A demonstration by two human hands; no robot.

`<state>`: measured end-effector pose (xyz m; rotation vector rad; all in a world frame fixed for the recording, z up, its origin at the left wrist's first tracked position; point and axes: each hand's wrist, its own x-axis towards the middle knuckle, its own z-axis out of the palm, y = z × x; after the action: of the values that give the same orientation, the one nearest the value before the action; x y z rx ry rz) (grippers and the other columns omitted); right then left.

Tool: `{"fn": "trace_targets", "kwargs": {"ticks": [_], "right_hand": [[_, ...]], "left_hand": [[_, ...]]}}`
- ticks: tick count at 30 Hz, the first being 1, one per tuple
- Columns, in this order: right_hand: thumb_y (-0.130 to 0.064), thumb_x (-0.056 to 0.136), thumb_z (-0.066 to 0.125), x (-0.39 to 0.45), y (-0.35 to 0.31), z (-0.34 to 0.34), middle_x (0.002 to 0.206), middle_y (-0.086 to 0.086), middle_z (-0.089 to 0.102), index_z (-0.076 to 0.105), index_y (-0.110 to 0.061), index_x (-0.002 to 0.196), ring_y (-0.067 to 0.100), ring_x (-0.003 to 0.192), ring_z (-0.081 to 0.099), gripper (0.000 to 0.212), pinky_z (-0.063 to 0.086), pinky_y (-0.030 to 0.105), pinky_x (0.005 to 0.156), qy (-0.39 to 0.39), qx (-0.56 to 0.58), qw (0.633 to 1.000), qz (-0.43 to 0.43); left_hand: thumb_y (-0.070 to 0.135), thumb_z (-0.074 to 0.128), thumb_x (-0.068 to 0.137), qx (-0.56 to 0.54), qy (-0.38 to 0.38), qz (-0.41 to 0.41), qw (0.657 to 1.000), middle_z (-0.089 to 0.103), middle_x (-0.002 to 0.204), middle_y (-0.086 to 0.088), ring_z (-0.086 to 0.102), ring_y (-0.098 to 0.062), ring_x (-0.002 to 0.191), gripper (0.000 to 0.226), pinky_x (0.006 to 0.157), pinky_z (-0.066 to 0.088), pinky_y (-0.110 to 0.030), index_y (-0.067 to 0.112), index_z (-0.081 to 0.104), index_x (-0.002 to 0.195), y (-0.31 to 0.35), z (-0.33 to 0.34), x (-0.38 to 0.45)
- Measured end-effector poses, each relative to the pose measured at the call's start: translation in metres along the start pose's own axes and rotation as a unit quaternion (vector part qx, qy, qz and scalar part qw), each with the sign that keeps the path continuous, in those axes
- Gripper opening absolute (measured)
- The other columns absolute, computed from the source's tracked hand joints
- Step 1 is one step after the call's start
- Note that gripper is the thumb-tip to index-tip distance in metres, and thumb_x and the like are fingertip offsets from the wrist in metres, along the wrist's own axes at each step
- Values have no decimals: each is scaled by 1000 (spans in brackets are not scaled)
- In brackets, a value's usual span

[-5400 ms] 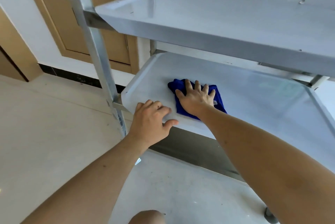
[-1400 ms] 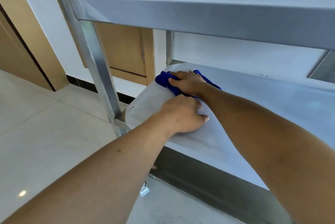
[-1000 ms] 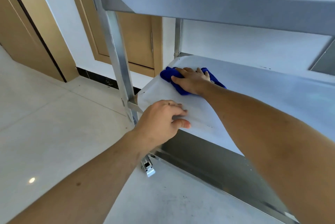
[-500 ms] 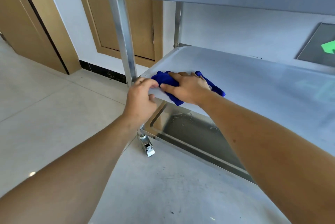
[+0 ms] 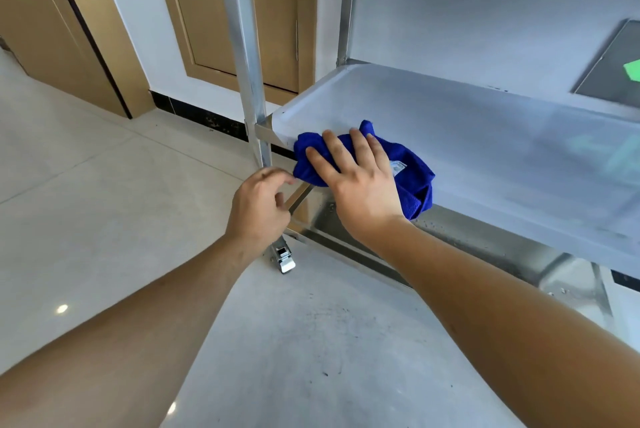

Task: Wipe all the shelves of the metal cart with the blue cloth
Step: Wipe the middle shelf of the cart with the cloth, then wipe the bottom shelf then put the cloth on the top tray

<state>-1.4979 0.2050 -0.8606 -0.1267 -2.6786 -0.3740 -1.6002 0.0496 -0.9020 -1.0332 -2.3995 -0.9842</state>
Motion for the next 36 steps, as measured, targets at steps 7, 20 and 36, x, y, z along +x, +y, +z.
{"fn": "trace_targets", "kwargs": {"ticks": [7, 20, 36], "right_hand": [[0, 83, 58, -38, -28, 47, 127, 20, 62, 64, -8, 129, 45, 121, 54, 48, 41, 55, 107, 64, 111, 991, -33], [-23, 88, 70, -56, -14, 126, 138, 20, 54, 51, -16, 144, 48, 122, 49, 59, 37, 61, 108, -40, 170, 966, 193], [-59, 95, 46, 9, 7, 235, 168, -6, -11, -15, -52, 152, 39, 151, -16, 84, -7, 68, 117, -307, 141, 913, 229]], "left_hand": [[-1, 67, 75, 0, -52, -29, 998, 69, 106, -4, 63, -24, 98, 33, 80, 48, -29, 12, 69, 105, -19, 10, -20], [13, 69, 84, -20, -142, -72, 987, 71, 108, -5, 64, -22, 100, 26, 80, 45, -22, 13, 69, 110, -56, 60, -46], [33, 31, 99, -12, -125, -92, 988, 59, 128, -9, 47, -27, 123, 41, 109, 37, -44, 17, 60, 122, -29, 187, -10]]}}
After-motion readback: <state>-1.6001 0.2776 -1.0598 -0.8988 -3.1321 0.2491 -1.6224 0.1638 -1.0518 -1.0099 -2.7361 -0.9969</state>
